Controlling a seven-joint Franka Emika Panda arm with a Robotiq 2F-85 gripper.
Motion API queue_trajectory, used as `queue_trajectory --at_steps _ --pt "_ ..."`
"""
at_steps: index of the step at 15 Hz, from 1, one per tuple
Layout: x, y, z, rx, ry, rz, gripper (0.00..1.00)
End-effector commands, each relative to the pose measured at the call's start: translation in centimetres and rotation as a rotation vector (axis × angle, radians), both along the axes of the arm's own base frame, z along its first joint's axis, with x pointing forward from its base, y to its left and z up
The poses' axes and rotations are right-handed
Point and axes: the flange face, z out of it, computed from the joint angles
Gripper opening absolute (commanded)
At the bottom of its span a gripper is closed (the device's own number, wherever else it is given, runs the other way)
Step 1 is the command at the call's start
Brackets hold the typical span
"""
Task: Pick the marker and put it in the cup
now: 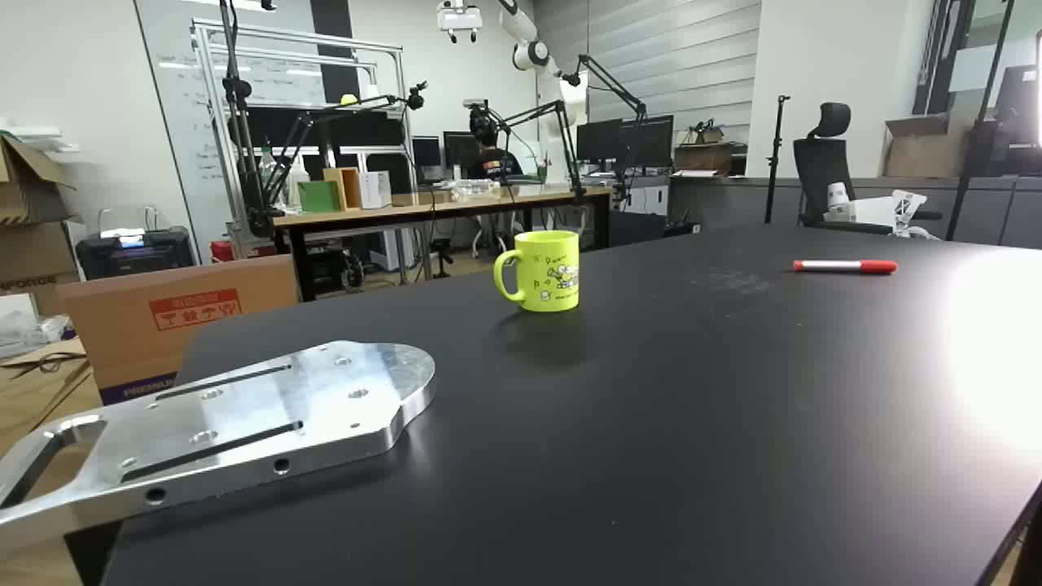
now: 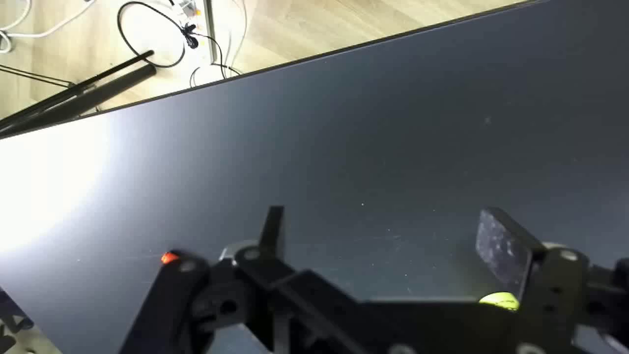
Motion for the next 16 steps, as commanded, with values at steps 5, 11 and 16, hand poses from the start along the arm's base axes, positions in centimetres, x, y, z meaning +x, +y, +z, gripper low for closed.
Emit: queue_trajectory --at_steps 5,11,16 --pt "0.0 0.0 0.1 0.0 0.001 0.0 1.0" --pt "1.6 -2.7 -0.4 -0.103 0.007 0.15 1.0" --pt "6.6 -11.5 -2.2 -0.129 0.033 0.433 1.0"
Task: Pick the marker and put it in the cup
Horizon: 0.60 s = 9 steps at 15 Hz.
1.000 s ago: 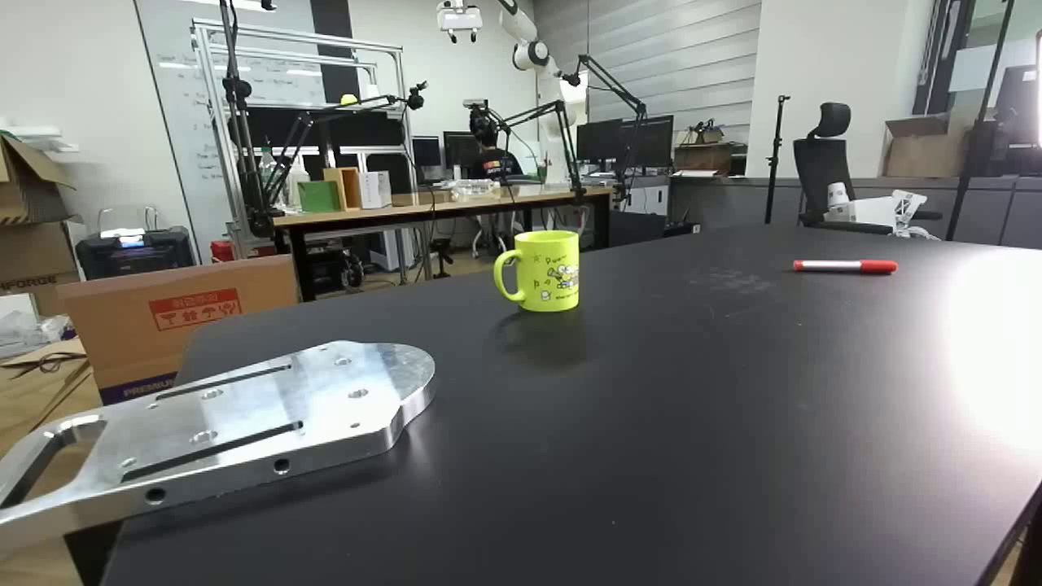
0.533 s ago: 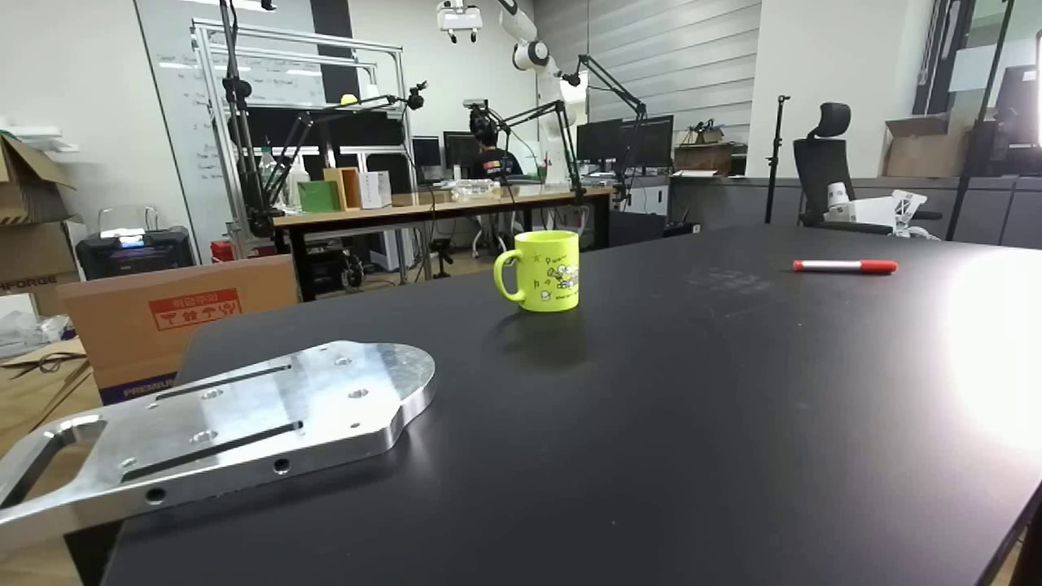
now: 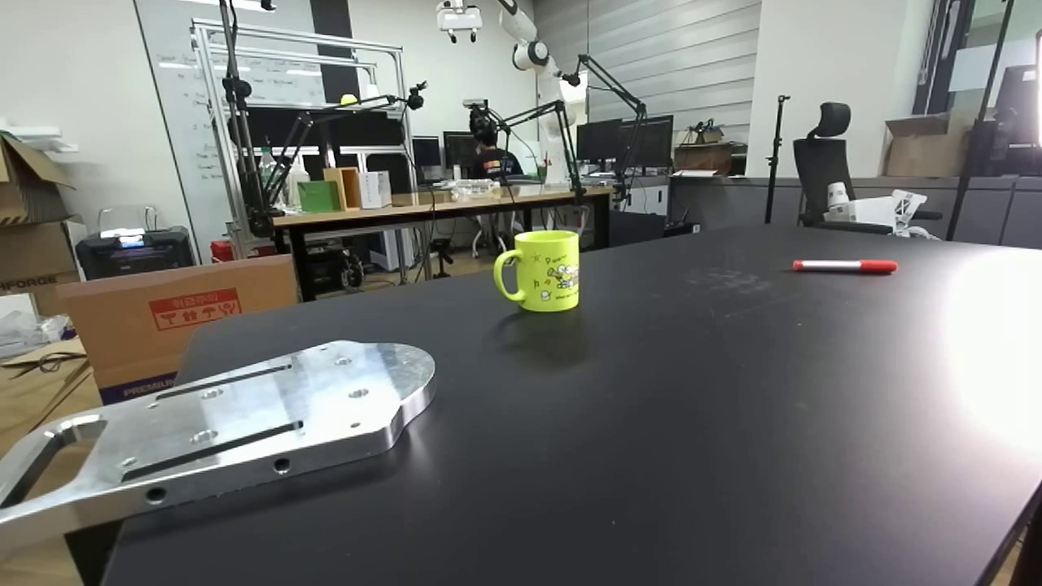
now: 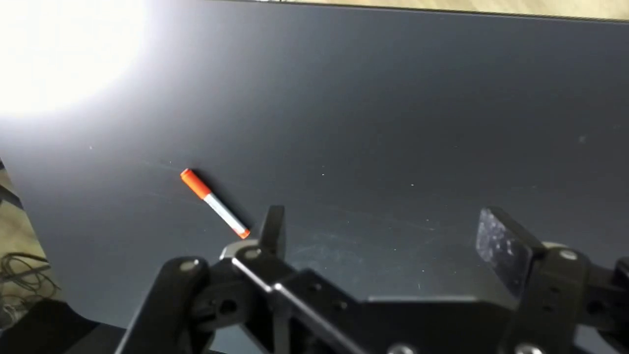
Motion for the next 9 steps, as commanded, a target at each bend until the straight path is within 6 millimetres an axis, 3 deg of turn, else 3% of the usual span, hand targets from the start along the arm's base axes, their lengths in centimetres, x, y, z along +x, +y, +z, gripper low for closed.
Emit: queue_trajectory --at_steps 1,5,9 --pt "4.7 -6.8 -2.0 0.028 0.048 0.166 1.0" --pt "9.1 -12.8 -3.3 0.131 0.106 0.321 1.0" --pt "13.1 -16.4 -2.1 0.22 0.191 0.503 1.0"
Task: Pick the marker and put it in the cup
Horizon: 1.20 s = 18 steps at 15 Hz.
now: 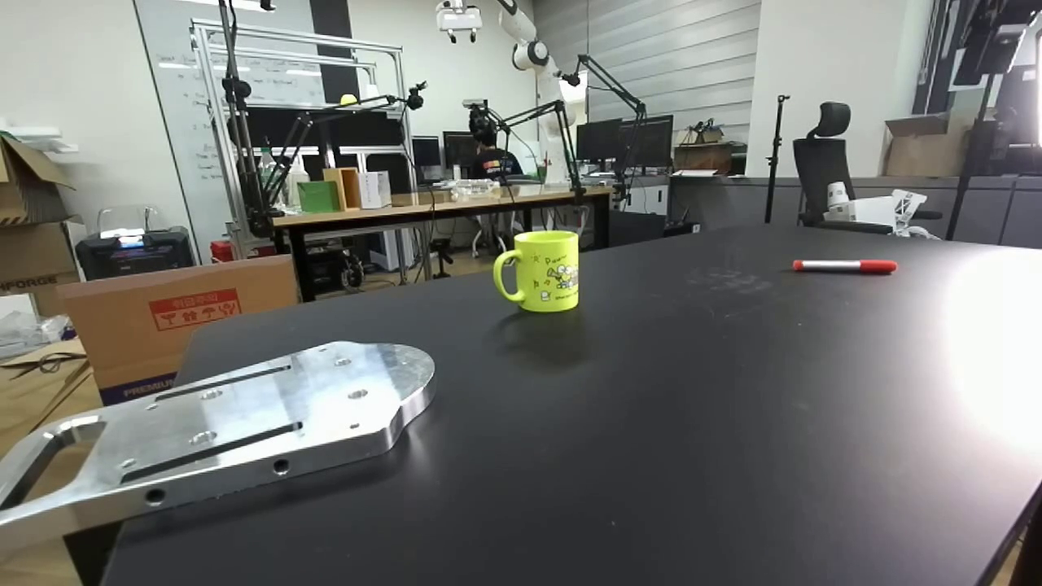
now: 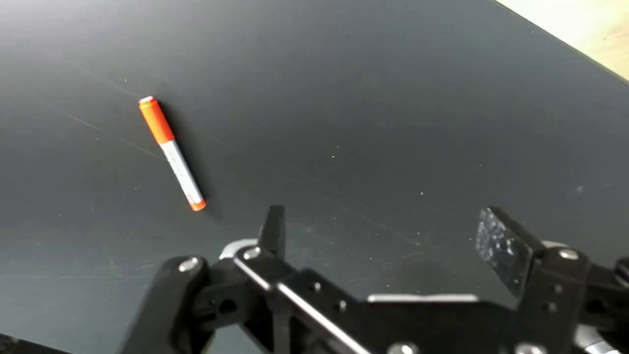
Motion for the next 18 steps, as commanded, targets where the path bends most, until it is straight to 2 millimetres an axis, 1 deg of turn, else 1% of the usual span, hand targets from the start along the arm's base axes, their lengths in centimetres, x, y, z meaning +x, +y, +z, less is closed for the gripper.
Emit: queue_trajectory --at_steps 1,2,3,4,6,8,11,16,18 --pt "4.9 -3.4 0.7 0.034 0.096 0.126 1.0" --pt "6.0 -4.3 1.0 0.012 0.12 0.119 1.0" --pt "3.0 -2.6 1.1 0.029 0.066 0.098 1.0" --pt "3.9 -3.5 1.3 0.019 0.084 0.104 1.0" --pt "5.2 -4.4 0.7 0.003 0.106 0.108 1.0" --pt "5.6 -4.2 0.2 -0.002 0.119 0.114 1.0" --pt "5.6 -4.0 0.2 -0.001 0.121 0.117 1.0" --pt "8.2 -6.9 -0.1 -0.102 0.056 0.143 1.0" --pt "9.2 -8.0 -0.6 -0.13 0.023 0.133 1.0"
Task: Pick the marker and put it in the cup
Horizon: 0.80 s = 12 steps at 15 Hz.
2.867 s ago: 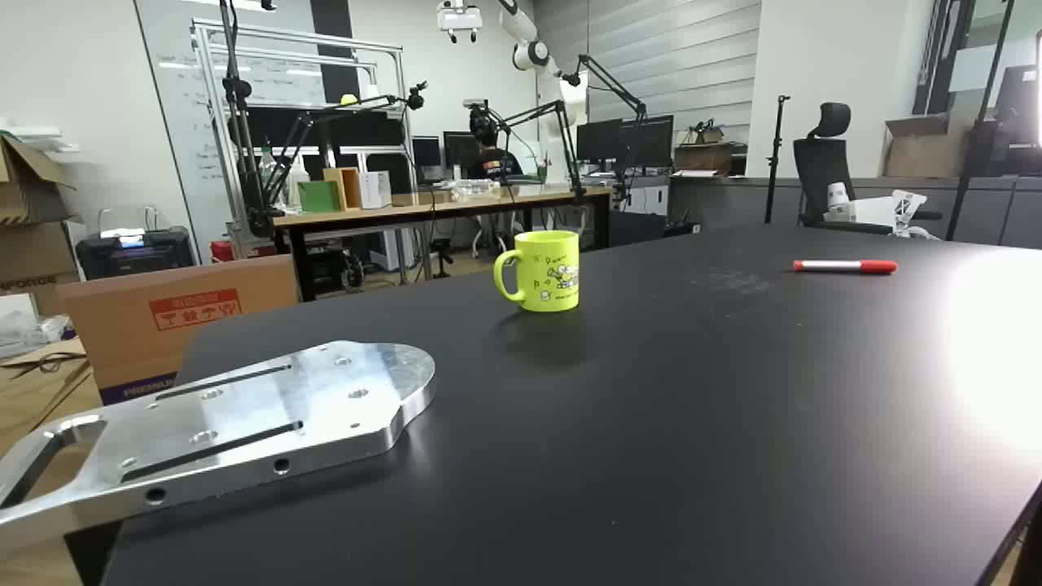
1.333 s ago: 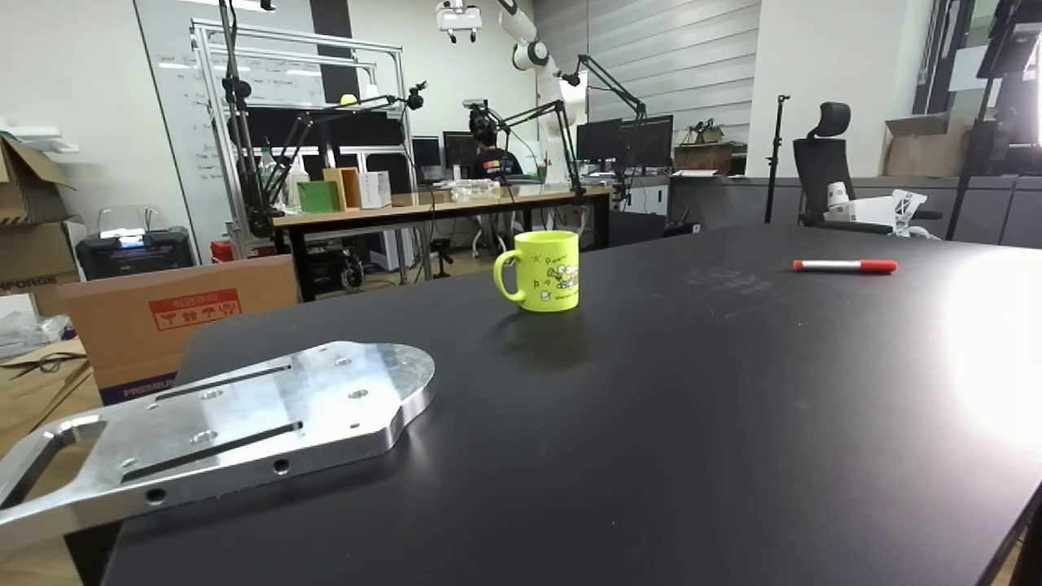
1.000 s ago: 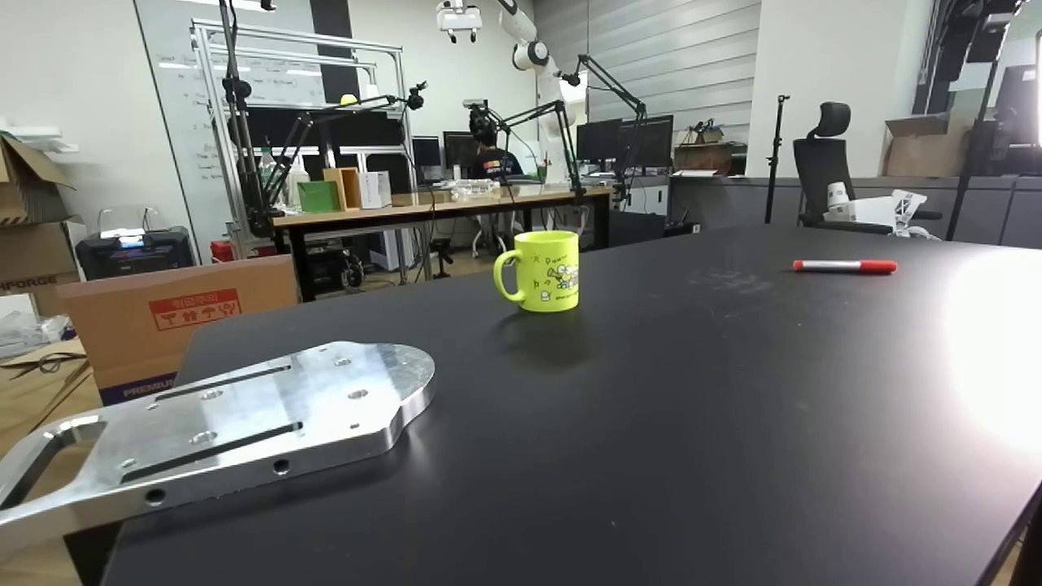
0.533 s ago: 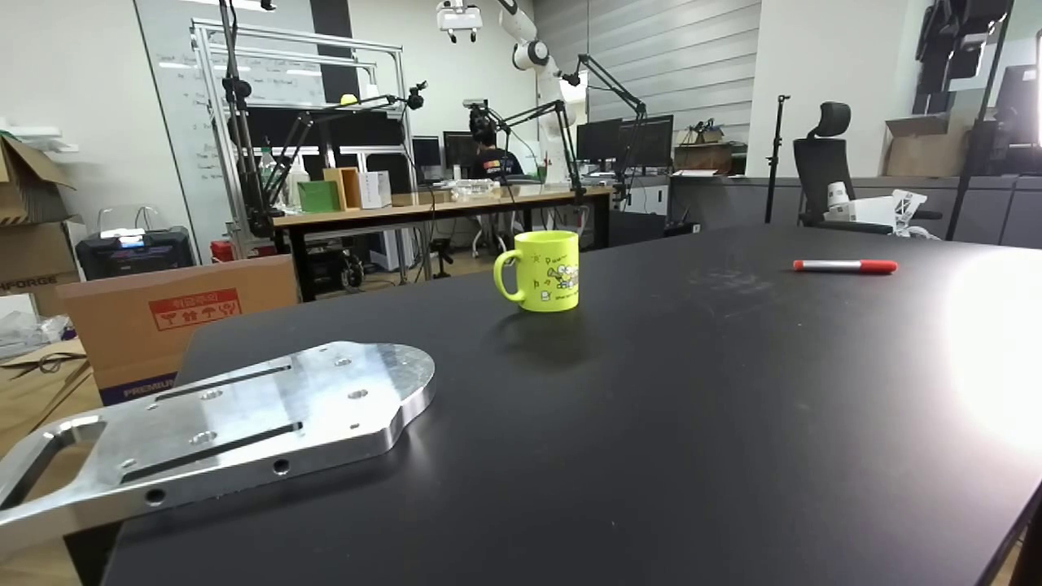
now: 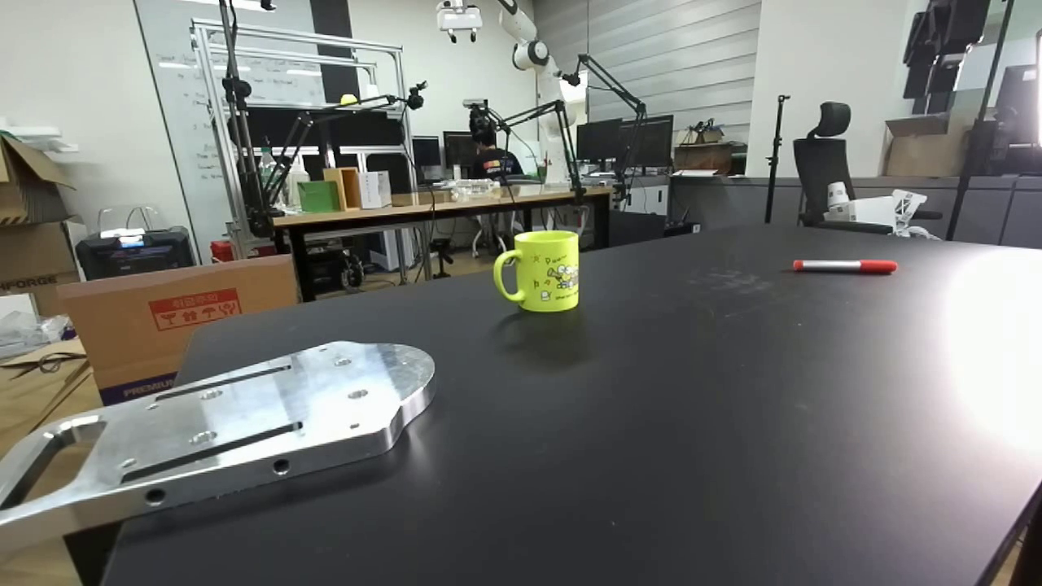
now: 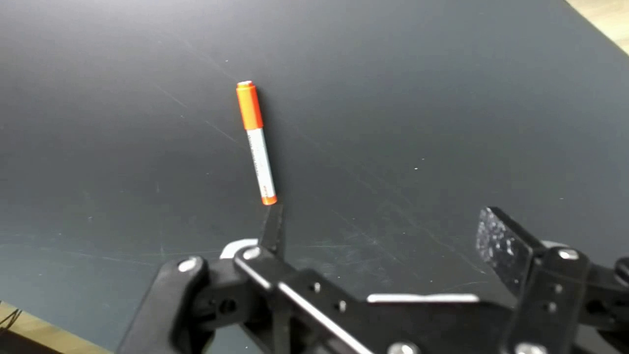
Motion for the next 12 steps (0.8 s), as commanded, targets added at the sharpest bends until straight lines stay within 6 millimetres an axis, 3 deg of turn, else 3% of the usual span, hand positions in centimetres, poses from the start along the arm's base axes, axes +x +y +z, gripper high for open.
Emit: queue_trajectory --at_steps 1,4,12 --pt "2.6 -2.2 -0.7 -0.054 -0.046 0.0 1.0" --pt "4.3 -3.9 -2.3 -0.08 -0.075 -0.012 1.0" --pt "7.4 -7.3 -11.5 -0.074 -0.007 -0.039 1.0"
